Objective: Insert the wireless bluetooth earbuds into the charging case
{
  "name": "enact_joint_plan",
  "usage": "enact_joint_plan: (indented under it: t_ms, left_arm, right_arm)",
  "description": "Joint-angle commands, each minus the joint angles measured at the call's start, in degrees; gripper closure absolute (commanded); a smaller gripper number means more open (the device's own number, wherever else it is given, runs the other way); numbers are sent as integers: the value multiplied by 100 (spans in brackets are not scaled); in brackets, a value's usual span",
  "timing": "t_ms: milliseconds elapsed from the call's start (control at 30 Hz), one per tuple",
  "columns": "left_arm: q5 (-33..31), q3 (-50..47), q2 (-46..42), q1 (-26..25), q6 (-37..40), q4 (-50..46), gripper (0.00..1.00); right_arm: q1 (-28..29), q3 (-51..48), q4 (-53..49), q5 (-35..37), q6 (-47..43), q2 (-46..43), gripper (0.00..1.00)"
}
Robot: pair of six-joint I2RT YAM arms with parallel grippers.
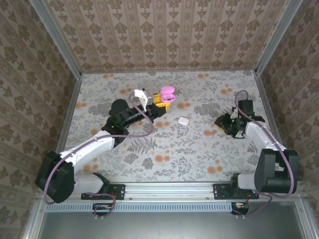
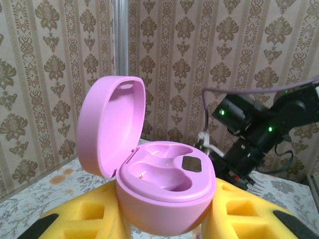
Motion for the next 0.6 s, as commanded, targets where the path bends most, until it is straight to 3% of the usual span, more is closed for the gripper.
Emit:
enact_joint_plan:
  t_ms: [0,567]
  left_arm:
    - [83,78,-27,-56,68,115,67]
    - [101,127,17,-53,100,61,67]
  right_arm:
    - [14,-348,364,29,302,68,66]
    - [158,249,73,-194,-566,1248,65]
